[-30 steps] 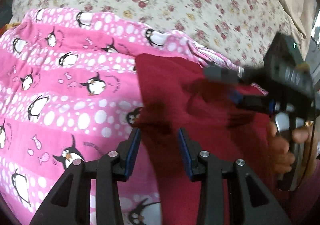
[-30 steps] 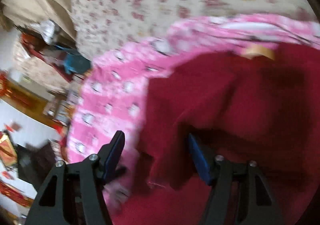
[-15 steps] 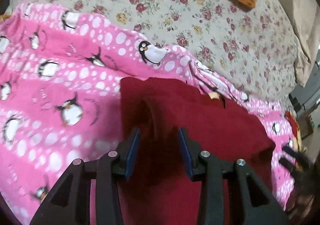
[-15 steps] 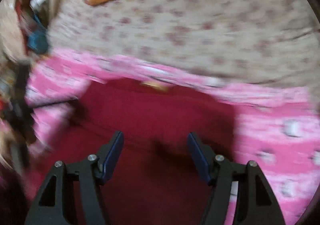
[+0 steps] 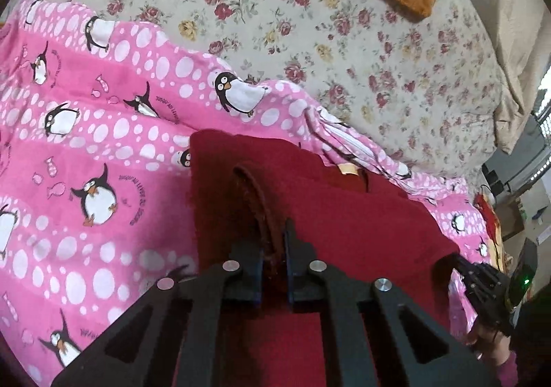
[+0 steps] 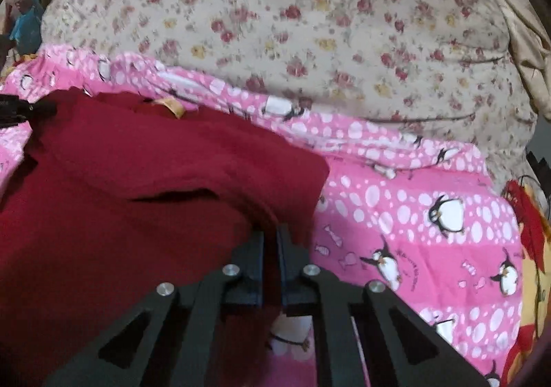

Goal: Fold small clothes

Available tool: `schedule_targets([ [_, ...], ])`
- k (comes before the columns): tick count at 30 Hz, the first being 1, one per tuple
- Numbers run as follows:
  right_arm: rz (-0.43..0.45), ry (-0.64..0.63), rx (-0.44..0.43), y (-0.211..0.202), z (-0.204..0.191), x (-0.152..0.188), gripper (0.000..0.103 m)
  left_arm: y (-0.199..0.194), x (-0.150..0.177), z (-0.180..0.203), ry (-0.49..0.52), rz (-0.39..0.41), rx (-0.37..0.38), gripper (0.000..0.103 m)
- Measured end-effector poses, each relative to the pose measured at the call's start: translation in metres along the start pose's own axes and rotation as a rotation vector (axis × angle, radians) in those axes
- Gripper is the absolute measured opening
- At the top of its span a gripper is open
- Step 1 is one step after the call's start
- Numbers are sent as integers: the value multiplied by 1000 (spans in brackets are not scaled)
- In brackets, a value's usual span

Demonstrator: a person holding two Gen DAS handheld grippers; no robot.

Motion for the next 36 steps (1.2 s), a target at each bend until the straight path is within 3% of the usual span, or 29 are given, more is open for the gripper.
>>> schedule_targets([
  [2,8,1,-1,-13,9,8,6,-2,7,-5,-3,3,-4,0],
  [5,-77,20,-22,-1,14,36,7,7,16,-19,-40,-24,-12,0],
  [8,-85,47,-78,-10,14,37,16,4,16,-16,-20,-27,-20,0],
  [12,-39,165,-153,-40,29,18,49,-23,3,-1,29,31,-31,0],
  [14,-3,227,-187,-46,31,1,49,-29,-3,6,37,60,-24,8],
  [17,-28,262,-186,-27,16,-17,49,-19,-1,12,43,38,-39,9],
  [21,-94,247,-140,15,-6,-13,40,6,16,-13,37,-16,-191,9],
  [23,-154,211,-51,41,-3,10,33,15,25,-28,15,-38,-180,9],
  [27,-132,229,-69,35,6,15,33,13,26,-28,24,-24,-150,9],
  [29,-116,283,-97,25,14,7,41,12,25,-27,22,-28,-155,9],
  [31,-99,345,-117,23,23,-2,65,11,24,-26,18,-28,-158,9],
  [36,-146,432,-138,51,25,-8,69,11,25,-26,29,-22,-168,9],
])
Point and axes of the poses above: each gripper's, at about its wrist camera, not at the fingertips, and y roughly the way its jaws point, z to its right, x to its underside, the point moved 10 cm from there along y, roughly the way its jaws point, and after that the axes turned 11 degrees about x, right-handed, at the moved point
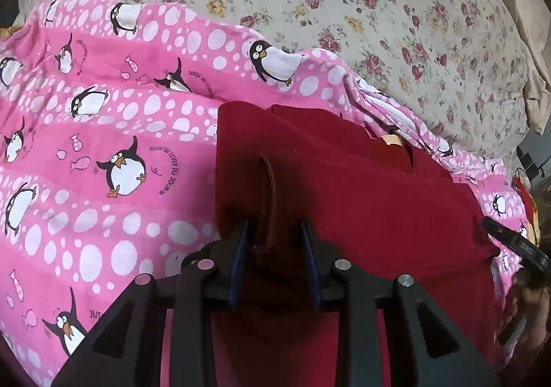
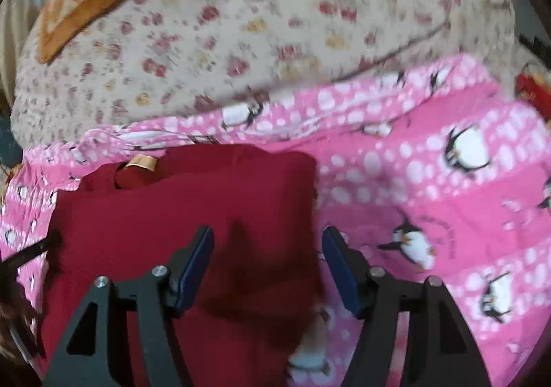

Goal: Fold small clothes

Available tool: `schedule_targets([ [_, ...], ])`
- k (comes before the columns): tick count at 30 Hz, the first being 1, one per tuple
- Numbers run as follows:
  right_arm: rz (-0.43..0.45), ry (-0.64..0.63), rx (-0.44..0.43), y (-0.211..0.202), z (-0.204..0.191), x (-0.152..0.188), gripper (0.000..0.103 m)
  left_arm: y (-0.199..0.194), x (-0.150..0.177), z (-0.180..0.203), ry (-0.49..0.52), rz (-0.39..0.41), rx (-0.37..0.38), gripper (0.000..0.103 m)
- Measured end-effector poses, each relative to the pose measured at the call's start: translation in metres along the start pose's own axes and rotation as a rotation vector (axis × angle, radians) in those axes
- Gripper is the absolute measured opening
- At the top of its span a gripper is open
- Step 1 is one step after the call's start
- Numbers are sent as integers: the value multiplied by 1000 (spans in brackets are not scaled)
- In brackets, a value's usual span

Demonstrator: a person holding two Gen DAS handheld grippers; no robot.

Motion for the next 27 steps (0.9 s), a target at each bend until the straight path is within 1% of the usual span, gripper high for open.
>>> schedule_targets([
  [2,-80,27,-22,21,-4,10,61,0,1,0,3,2,-5,9],
  [3,-97,31,-17,25,-5,15,52,0,1,0,3,1,-7,9],
  [4,-78,34,-8,24,-4,15,38,0,1,0,5,0,-7,9],
  [5,-49,33,-2,18,-2,13,29,0,1,0,7,0,-6,9],
  [6,-30,30,4,12,0,11,24,0,1,0,9,-1,-5,9],
  [7,-12,31,15,8,3,9,22,1,2,0,9,-1,-5,9],
  [8,-12,30,27,9,6,10,22,2,2,0,9,-1,-6,9],
  [10,-45,21,38,18,8,13,22,1,2,0,7,4,-11,9],
  [12,-39,17,47,16,7,11,23,0,3,0,4,7,-16,9],
  [14,-23,37,43,4,7,8,27,-1,3,1,4,1,-17,9],
  [15,-16,45,41,-2,8,8,33,-4,4,2,7,0,-19,9],
  [16,-9,47,30,-10,7,10,42,-6,4,3,10,0,-20,9],
  [18,-2,34,12,-24,5,15,53,-11,7,4,14,2,-22,9],
  [20,-9,10,11,-32,2,24,55,-17,10,5,17,2,-22,9],
  [23,-32,18,21,-34,5,36,57,-26,18,7,24,2,-24,9],
  [26,-64,40,-22,-38,4,51,60,-35,30,8,24,-23,-17,9],
  [27,-69,33,-22,-39,4,56,62,-39,36,8,23,-33,-10,9],
])
Point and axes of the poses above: each gripper's, at about its wrist camera, not at the fingertips, and y roughly the way its jaws point, z to its right, x to its underside, the point moved 10 cm from there along y, roughly the way its jaws point, and after that the axes turned 11 degrees about x, right-handed, at the moved point
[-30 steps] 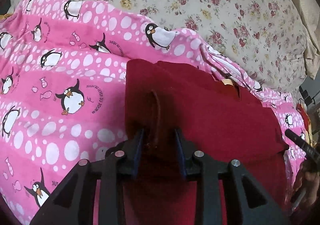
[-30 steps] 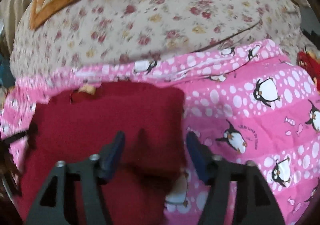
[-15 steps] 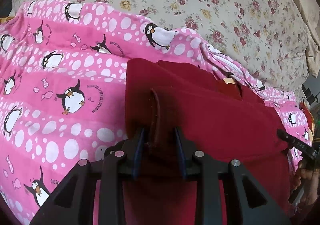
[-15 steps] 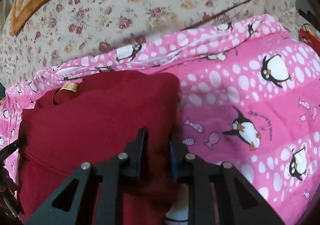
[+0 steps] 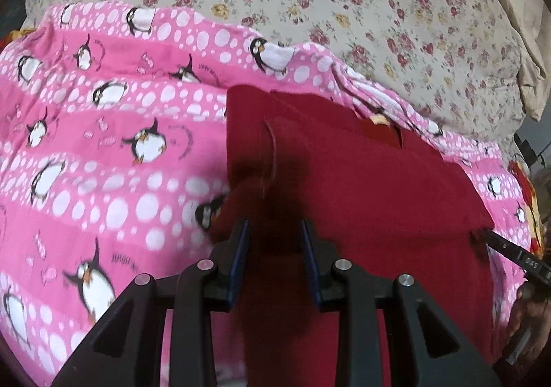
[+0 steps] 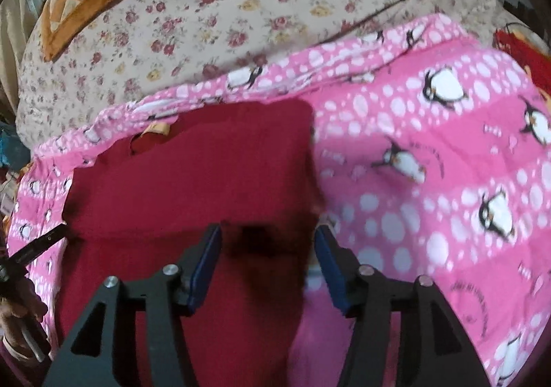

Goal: Fold small clothes

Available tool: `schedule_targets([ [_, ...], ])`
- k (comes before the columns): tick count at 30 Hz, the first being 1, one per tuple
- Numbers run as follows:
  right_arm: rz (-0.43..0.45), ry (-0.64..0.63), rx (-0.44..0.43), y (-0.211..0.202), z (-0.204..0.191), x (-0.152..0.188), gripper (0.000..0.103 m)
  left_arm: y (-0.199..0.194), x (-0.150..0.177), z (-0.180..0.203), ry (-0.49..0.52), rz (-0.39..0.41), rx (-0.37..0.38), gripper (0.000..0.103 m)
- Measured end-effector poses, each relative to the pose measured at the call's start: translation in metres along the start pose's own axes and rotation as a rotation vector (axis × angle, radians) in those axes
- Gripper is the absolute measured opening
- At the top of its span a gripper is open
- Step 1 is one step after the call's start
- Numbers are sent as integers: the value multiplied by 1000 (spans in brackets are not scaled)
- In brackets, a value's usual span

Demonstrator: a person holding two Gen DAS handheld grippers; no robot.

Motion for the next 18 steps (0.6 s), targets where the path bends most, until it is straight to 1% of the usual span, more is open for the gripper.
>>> schedule_targets([
  [2,-16,-28,12,-2,-1,12,62,-7,11,1,4,-13,19,9],
  [6,-55,-53,-23,-16,-4,44,63,-26,43,3,29,-48,66,9],
  [9,-95,-77,-54,-31,-3,71,64,-40,67,4,50,-76,65,9],
  [13,-144,-125,-64,-54,2,110,65,-56,103,5,40,-118,93,9],
  [18,-178,-154,-81,-71,3,145,65,-69,124,5,45,-106,72,9],
])
Point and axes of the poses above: each gripper's, at about its wrist camera, not at the fingertips, and y roughly the way its jaws point, z to its right, x to its underside, the point moved 10 cm from there along y, roughly the way its jaws point, and after that the axes turned 11 degrees about x, right-handed, at the moved point
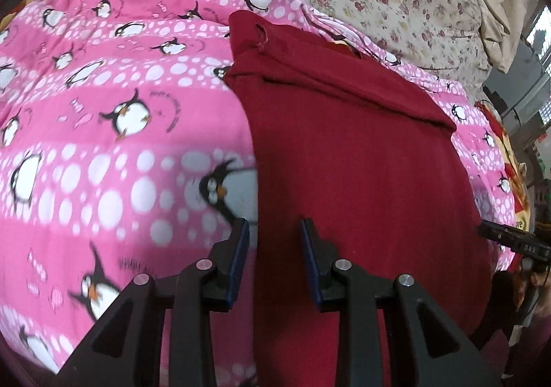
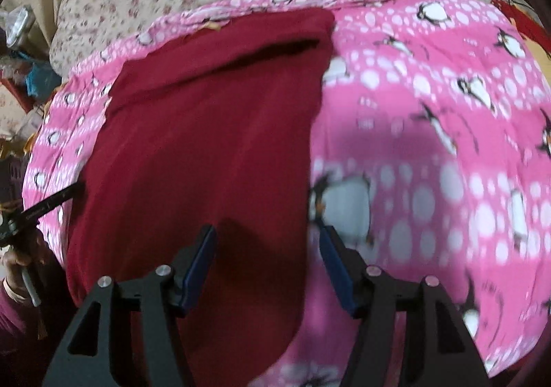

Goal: Fold small clothes

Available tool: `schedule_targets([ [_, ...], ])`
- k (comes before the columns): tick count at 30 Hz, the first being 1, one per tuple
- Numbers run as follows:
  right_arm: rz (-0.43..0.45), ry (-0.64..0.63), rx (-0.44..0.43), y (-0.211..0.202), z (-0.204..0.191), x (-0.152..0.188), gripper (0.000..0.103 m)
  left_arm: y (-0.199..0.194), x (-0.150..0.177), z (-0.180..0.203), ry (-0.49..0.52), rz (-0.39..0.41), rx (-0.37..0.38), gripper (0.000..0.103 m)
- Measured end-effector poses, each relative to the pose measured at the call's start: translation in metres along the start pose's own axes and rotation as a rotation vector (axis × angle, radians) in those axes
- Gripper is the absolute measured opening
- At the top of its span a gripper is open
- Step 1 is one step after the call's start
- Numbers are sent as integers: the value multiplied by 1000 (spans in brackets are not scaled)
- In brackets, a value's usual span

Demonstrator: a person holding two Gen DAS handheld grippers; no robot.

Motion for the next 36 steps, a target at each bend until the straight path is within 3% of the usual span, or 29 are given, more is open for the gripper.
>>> schedule_targets([
  [10,11,-31,6,-5,-6,22,69,-8,21,7,3,-4,-36,9],
  [25,18,-74,8,-10,-13,44,74,-14,44,12,-28,-22,-10,9],
  [36,-37,-87,-101,-20,-20,74,72,-28,85,17,-50,-66,36,9],
])
Point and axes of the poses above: each gripper's, at about its wrist camera, not at the fingertips, and y roughly the way its jaws point, z to its right, x to its underside, the point moved 10 cm from there along y, roughly the way its jaws point, and after that the axes turned 11 degrees about x, right-handed, at the moved point
